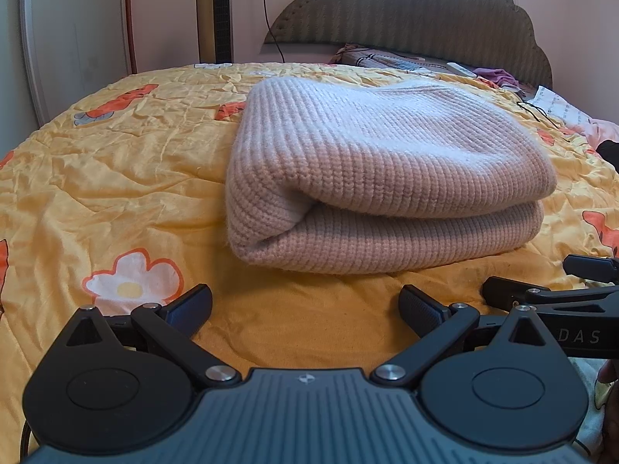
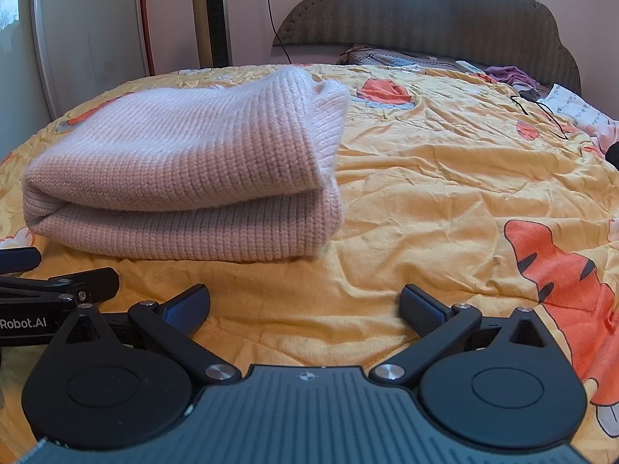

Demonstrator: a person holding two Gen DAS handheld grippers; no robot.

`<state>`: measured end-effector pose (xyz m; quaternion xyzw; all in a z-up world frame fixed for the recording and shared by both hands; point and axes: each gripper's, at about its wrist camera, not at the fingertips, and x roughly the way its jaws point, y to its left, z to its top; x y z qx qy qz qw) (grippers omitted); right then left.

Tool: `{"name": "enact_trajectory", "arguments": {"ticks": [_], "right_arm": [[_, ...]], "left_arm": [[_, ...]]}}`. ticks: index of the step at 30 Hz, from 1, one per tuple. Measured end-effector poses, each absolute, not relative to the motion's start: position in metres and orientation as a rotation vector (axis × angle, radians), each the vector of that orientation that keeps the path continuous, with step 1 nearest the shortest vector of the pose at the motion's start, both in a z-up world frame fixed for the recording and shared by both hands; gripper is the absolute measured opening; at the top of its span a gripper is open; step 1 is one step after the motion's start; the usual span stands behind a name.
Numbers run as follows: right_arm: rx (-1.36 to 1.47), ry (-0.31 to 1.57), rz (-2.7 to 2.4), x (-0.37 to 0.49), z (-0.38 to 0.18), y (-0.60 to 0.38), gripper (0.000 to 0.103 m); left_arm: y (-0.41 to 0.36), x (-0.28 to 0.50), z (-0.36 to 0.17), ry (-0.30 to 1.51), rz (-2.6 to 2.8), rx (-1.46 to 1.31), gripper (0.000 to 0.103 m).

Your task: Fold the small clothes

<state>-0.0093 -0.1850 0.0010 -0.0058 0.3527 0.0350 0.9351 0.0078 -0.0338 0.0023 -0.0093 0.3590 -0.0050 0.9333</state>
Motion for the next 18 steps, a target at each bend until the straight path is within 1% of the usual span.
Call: {"name": "enact_trajectory", "arguments": {"ticks": [18], "right_arm": [[0.031, 0.710, 0.067, -0.0142, 0.0023, -0.1920, 0.101]], "left_arm": [[-0.0354, 0.0066, 0.0022, 0.736, -0.003, -0.017, 0.103]]}}
